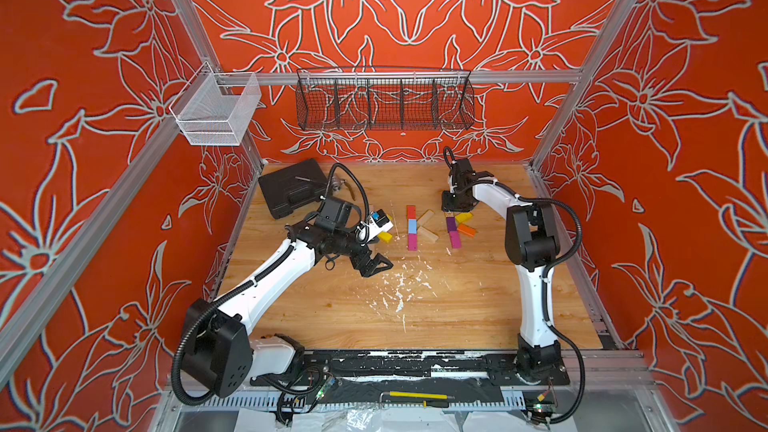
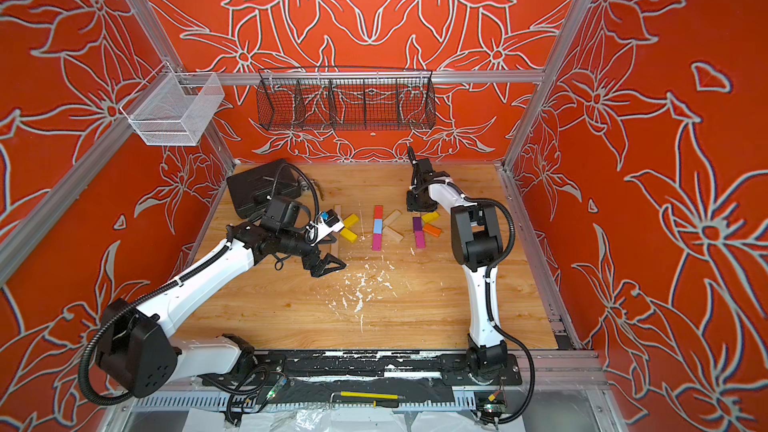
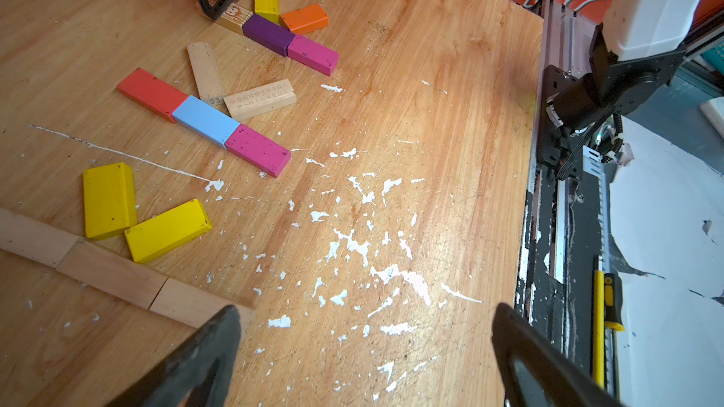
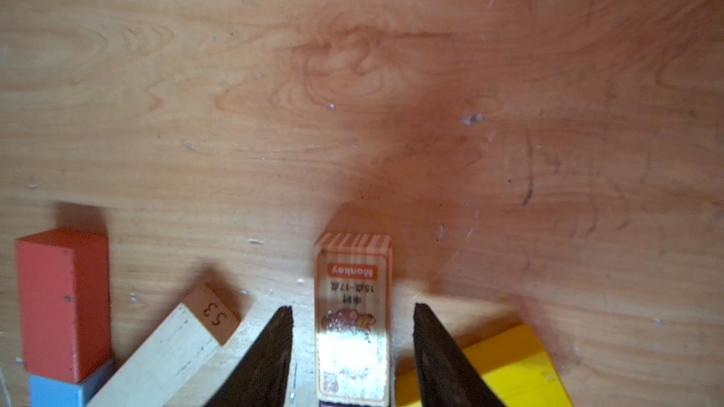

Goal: Assemble the letter k with building blocks
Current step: Adjust the building block at the center of the board, then reset both arms

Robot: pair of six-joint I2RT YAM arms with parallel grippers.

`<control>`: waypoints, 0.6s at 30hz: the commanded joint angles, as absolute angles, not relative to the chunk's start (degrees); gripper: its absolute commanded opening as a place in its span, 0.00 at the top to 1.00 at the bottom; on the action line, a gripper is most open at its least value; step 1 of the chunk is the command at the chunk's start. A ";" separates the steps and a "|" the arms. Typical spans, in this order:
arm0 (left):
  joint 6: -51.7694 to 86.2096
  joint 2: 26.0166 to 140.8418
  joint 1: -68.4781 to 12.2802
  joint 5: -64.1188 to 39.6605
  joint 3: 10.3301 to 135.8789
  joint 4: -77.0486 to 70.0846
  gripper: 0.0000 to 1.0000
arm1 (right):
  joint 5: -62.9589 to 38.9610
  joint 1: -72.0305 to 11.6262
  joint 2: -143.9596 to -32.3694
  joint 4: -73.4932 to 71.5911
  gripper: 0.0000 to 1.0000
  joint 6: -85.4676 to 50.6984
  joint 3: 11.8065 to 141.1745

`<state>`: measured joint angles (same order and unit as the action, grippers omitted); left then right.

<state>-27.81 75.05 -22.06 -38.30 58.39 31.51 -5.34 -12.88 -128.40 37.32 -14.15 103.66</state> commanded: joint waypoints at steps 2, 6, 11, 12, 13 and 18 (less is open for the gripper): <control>-28.33 75.01 -21.53 -38.06 59.42 32.29 0.02 | -4.52 -13.33 -121.43 38.67 0.47 -14.55 104.15; -28.06 74.16 -21.53 -36.69 58.64 30.93 0.02 | -2.46 -13.22 -113.48 37.78 0.46 -14.02 99.94; -25.75 71.34 -21.54 -31.88 56.36 26.38 0.03 | 0.65 -13.02 -99.29 32.31 0.44 -13.40 87.48; -24.39 70.67 -21.47 -30.34 55.74 25.01 0.03 | 1.51 -13.06 -96.31 30.87 0.43 -13.16 84.66; -22.56 70.04 -21.38 -27.98 55.24 23.60 0.03 | 2.82 -13.02 -92.72 29.10 0.41 -13.18 81.17; -12.43 69.02 -19.95 -18.42 56.39 21.97 0.03 | 11.56 -12.85 -75.70 19.17 0.27 -14.43 62.90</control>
<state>-19.33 70.08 -21.15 -25.19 55.70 24.60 4.38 -12.86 -80.36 25.08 -13.85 69.84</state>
